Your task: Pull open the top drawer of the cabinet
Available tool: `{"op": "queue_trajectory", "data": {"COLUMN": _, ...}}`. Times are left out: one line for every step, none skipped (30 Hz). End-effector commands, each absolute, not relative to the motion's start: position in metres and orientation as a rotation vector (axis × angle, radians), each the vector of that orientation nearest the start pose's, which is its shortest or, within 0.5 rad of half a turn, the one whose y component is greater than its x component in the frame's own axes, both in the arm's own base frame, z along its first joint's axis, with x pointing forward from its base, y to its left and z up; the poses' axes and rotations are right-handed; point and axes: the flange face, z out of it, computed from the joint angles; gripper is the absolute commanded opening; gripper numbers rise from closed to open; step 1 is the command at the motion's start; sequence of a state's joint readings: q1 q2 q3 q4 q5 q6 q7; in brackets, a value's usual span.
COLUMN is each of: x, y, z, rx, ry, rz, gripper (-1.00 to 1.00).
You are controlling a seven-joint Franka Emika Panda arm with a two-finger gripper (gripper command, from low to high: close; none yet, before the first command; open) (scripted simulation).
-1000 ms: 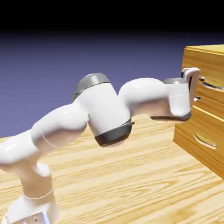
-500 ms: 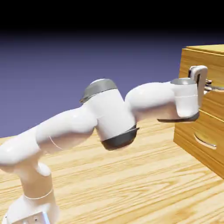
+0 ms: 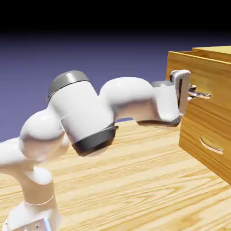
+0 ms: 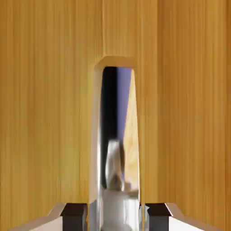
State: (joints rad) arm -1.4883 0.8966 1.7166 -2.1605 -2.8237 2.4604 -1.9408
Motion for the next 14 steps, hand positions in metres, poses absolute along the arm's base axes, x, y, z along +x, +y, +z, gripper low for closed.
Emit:
{"op": "queue_trajectory", "data": {"x": 0.545, "y": 0.025, "z": 0.455, "rx": -0.615, "ry": 1.482, "rz": -0.613, "gripper": -1.00}}
{"op": "queue_trajectory", "data": {"x": 0.535, "y": 0.025, "z": 0.455, "rx": -0.615, "ry": 1.482, "rz": -0.613, "gripper": -1.00}}
{"op": "queue_trajectory", "data": {"x": 0.524, "y": 0.025, "z": 0.455, "rx": -0.615, "ry": 1.482, "rz": -0.613, "gripper": -1.00}}
{"op": "queue_trajectory", "data": {"x": 0.514, "y": 0.025, "z": 0.455, "rx": -0.615, "ry": 1.482, "rz": -0.613, "gripper": -1.00}}
{"op": "queue_trajectory", "data": {"x": 0.503, "y": 0.025, "z": 0.455, "rx": -0.615, "ry": 1.482, "rz": -0.613, "gripper": -1.00}}
{"op": "queue_trajectory", "data": {"x": 0.492, "y": 0.025, "z": 0.455, "rx": -0.614, "ry": 1.482, "rz": -0.613, "gripper": -1.00}}
{"op": "queue_trajectory", "data": {"x": 0.483, "y": 0.025, "z": 0.455, "rx": -0.615, "ry": 1.482, "rz": -0.613, "gripper": -1.00}}
{"op": "queue_trajectory", "data": {"x": 0.483, "y": 0.025, "z": 0.455, "rx": -0.615, "ry": 1.482, "rz": -0.613, "gripper": 1.00}}
{"op": "queue_trajectory", "data": {"x": 0.483, "y": 0.025, "z": 0.455, "rx": -0.615, "ry": 1.482, "rz": -0.613, "gripper": 1.00}}
{"op": "queue_trajectory", "data": {"x": 0.473, "y": 0.025, "z": 0.455, "rx": -0.614, "ry": 1.483, "rz": -0.611, "gripper": 1.00}}
{"op": "queue_trajectory", "data": {"x": 0.462, "y": 0.024, "z": 0.455, "rx": -0.613, "ry": 1.483, "rz": -0.610, "gripper": 1.00}}
{"op": "queue_trajectory", "data": {"x": 0.451, "y": 0.025, "z": 0.455, "rx": -0.613, "ry": 1.483, "rz": -0.610, "gripper": 1.00}}
{"op": "queue_trajectory", "data": {"x": 0.440, "y": 0.025, "z": 0.455, "rx": -0.614, "ry": 1.482, "rz": -0.612, "gripper": 1.00}}
{"op": "queue_trajectory", "data": {"x": 0.433, "y": 0.025, "z": 0.455, "rx": -0.614, "ry": 1.482, "rz": -0.613, "gripper": 1.00}}
